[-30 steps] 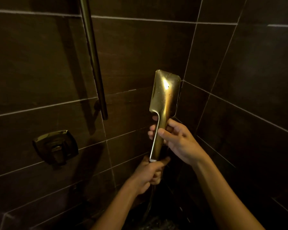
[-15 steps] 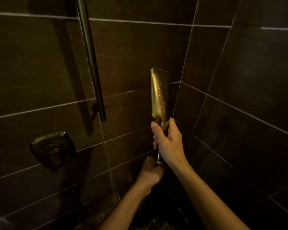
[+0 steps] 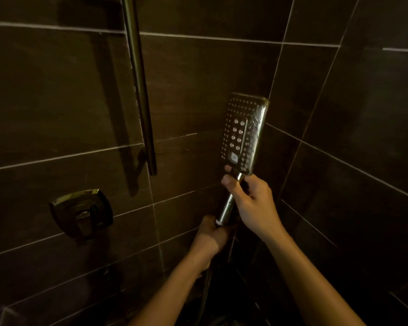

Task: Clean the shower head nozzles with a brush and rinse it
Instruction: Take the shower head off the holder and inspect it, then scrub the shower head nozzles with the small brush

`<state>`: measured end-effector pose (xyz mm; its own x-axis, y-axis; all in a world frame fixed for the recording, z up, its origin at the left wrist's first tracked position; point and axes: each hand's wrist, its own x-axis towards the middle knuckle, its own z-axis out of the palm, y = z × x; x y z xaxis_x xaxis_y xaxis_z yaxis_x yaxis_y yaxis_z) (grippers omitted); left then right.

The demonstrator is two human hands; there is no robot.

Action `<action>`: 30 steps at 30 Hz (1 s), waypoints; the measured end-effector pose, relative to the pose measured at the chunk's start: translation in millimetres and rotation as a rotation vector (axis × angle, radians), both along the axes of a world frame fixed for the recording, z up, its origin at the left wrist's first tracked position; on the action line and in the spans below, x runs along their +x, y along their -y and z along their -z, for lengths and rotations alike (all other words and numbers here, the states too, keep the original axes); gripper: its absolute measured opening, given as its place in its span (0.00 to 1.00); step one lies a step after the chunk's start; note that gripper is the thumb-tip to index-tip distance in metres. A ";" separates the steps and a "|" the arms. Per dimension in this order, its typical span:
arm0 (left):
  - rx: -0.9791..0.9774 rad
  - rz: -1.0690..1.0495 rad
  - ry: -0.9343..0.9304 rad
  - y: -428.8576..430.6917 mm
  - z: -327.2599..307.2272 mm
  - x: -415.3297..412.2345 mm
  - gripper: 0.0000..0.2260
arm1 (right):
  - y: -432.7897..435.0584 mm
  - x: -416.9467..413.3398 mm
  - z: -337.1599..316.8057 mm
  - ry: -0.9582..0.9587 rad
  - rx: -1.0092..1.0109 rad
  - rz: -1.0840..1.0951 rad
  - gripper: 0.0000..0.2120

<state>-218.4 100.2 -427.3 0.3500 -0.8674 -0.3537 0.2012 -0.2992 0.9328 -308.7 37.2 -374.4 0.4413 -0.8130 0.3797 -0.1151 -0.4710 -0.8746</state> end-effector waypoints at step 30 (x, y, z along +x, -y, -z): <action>-0.125 0.418 1.272 99.5 -65.2 94.6 0.11 | 80.3 -3.3 -18.3 -0.063 0.016 0.109 0.07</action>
